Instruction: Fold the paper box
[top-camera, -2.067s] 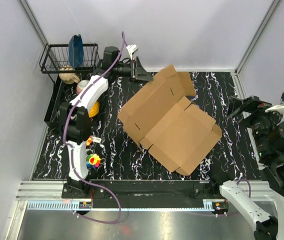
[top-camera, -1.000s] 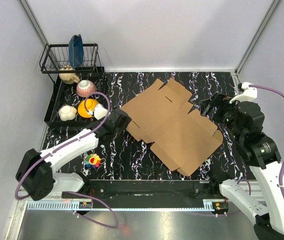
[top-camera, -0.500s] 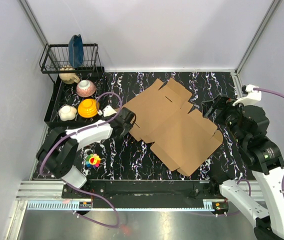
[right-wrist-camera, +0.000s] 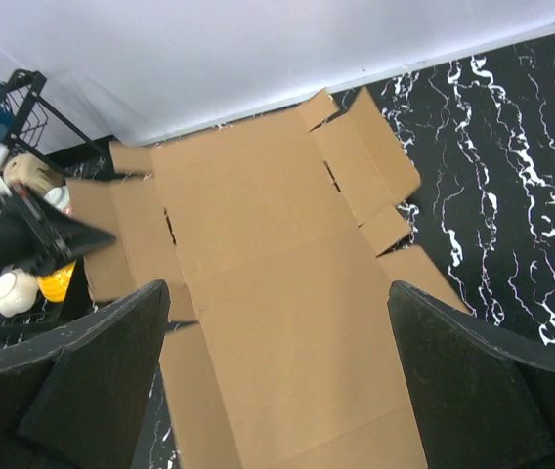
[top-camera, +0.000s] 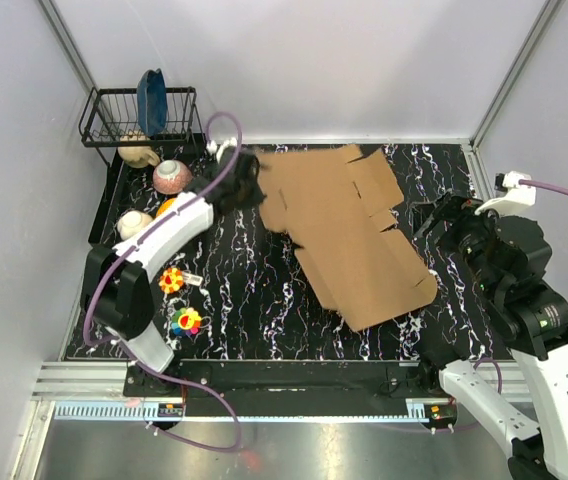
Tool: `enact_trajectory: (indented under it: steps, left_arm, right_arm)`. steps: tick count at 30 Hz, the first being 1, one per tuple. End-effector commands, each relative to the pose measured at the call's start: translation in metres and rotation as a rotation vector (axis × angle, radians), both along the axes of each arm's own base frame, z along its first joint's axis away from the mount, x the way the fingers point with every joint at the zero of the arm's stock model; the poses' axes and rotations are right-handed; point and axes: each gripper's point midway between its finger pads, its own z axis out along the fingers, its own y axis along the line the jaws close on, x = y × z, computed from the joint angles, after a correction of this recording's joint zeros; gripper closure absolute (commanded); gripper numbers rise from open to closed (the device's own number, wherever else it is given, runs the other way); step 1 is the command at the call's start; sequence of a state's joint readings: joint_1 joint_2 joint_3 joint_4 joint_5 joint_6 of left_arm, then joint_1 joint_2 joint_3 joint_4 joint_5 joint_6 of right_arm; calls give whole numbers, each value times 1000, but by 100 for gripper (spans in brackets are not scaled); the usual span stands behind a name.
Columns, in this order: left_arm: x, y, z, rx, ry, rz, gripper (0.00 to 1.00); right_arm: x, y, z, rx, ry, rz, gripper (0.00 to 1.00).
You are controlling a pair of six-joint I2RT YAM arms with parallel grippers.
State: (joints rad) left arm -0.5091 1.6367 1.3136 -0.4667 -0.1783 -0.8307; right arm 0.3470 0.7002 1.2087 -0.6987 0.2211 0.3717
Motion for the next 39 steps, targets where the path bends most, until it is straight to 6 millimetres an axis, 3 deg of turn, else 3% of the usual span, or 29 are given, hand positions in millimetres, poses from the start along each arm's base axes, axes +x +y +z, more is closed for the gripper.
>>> enact_trajectory:
  steps: [1, 3, 6, 7, 10, 11, 14, 16, 20, 22, 25, 26, 27, 30, 31, 32, 33, 35, 37, 38, 39]
  left_arm:
    - [20, -21, 75, 12, -137, -320, 100]
    - [21, -24, 98, -2, -177, -398, 100]
    - [6, -37, 127, -74, -219, -540, 100]
    - [-9, -49, 135, -148, -216, -633, 100]
    - [-41, -57, 153, -283, -218, -773, 100]
    - [-49, -59, 149, -323, -217, -806, 100]
    - [-73, -56, 175, -442, -298, -895, 100]
    - [-76, -44, 175, -479, -309, -911, 100]
    - [-46, -18, 126, -362, -204, -800, 93]
    - [-31, -8, 86, -280, -98, -726, 90]
    - [-8, 12, 41, -147, -18, -625, 71]
    - [-4, 16, 35, -124, -7, -607, 59]
    - [2, 23, 28, -86, 3, -574, 55]
    - [16, 38, 38, -15, -37, -503, 38]
    - [19, 42, 56, 3, -83, -484, 26]
    - [22, 46, 66, 25, -112, -462, 21]
    - [27, 54, 76, 60, -140, -421, 1]
    - [25, 59, 101, 61, -199, -383, 1]
    - [22, 60, 118, 31, -258, -334, 1]
    - [20, 60, 120, 12, -272, -314, 1]
    - [20, 57, 110, -15, -293, -304, 1]
  right_arm:
    - [-11, -7, 31, 0, -77, -13, 1]
    - [-13, -10, 35, 0, -88, -19, 1]
    - [-17, -12, 38, -3, -94, -23, 1]
    - [-17, -13, 39, -6, -95, -27, 1]
    - [-20, -14, 44, -5, -105, -27, 0]
    - [-21, -14, 46, -4, -108, -23, 0]
    - [-20, -11, 43, -1, -100, -12, 0]
    - [-18, -8, 40, 8, -93, 2, 1]
    - [-15, -2, 28, 14, -69, 19, 1]
    - [-12, -1, 18, 10, -47, 18, 1]
    - [-7, 4, 3, 18, -13, 29, 1]
    - [-6, 8, 0, 25, -4, 44, 2]
    - [-5, 10, -7, 25, 13, 52, 2]
    - [-1, 13, -19, 20, 45, 60, 2]
    - [0, 13, -21, 17, 49, 59, 2]
    - [1, 14, -22, 19, 53, 59, 2]
    - [3, 16, -28, 19, 65, 65, 2]
    - [9, 25, -31, 52, 73, 90, 2]
    - [13, 43, -48, 90, 113, 157, 4]
    - [23, 54, -50, 137, 116, 179, 4]
    - [28, 63, -68, 156, 156, 208, 5]
